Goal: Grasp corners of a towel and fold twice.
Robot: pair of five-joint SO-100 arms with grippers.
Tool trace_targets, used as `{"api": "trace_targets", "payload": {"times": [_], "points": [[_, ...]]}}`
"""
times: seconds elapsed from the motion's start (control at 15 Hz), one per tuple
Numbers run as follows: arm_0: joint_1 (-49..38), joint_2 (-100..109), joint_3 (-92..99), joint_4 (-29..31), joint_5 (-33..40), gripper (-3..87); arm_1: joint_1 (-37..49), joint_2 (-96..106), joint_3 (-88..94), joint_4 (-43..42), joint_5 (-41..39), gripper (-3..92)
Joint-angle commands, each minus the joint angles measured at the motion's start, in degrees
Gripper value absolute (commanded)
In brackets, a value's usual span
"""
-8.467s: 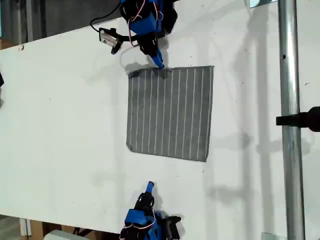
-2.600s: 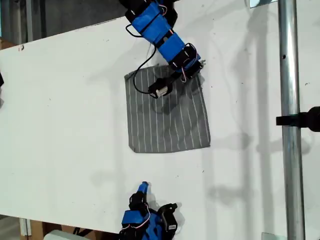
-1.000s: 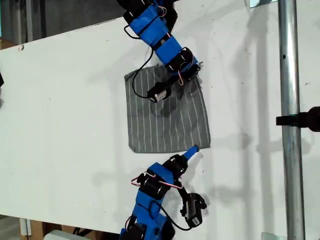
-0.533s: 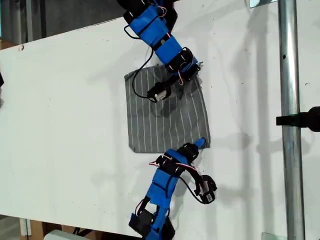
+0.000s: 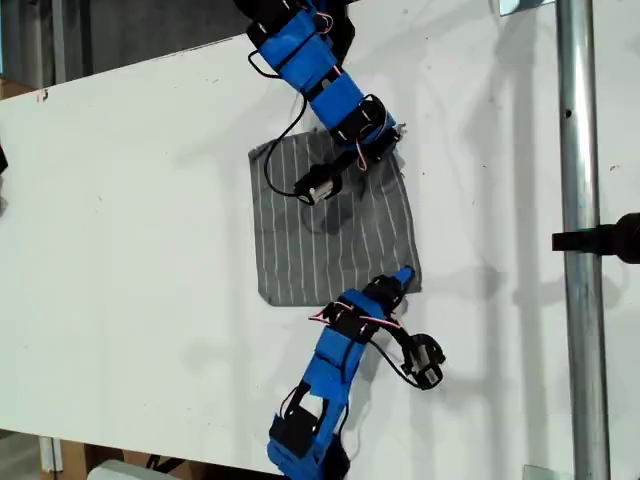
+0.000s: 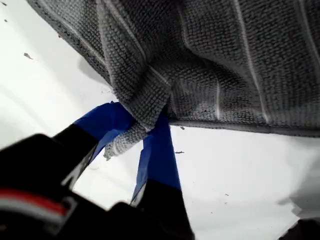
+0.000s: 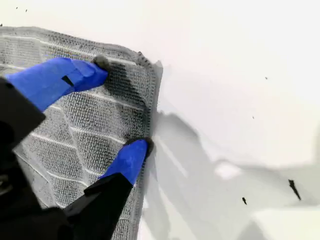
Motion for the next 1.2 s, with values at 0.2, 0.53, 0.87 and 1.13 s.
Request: {"api": "trace_targets", "payload": {"times": [0.2,0.53,0.87,1.13], "points": [[-0.44,-4.92,-0.35,5.10,-3.34,-2.9,1.14,1.67,-2.46,-0.09,-0.53,-0.2],[1.49,-0.35,-0.35,12.83,-6.33,-2.9,1.23,2.37,-2.46,0.44,-0.62,-0.2],[2.02,19.86,2.02,23.82,-0.18,-2.9,1.14,4.13,-8.61,0.53,-3.87,-0.2],[4.92,32.26,3.96,24.70,7.29,-2.9,-1.67,-1.14,-29.44,5.27,-11.69,-0.2]]}}
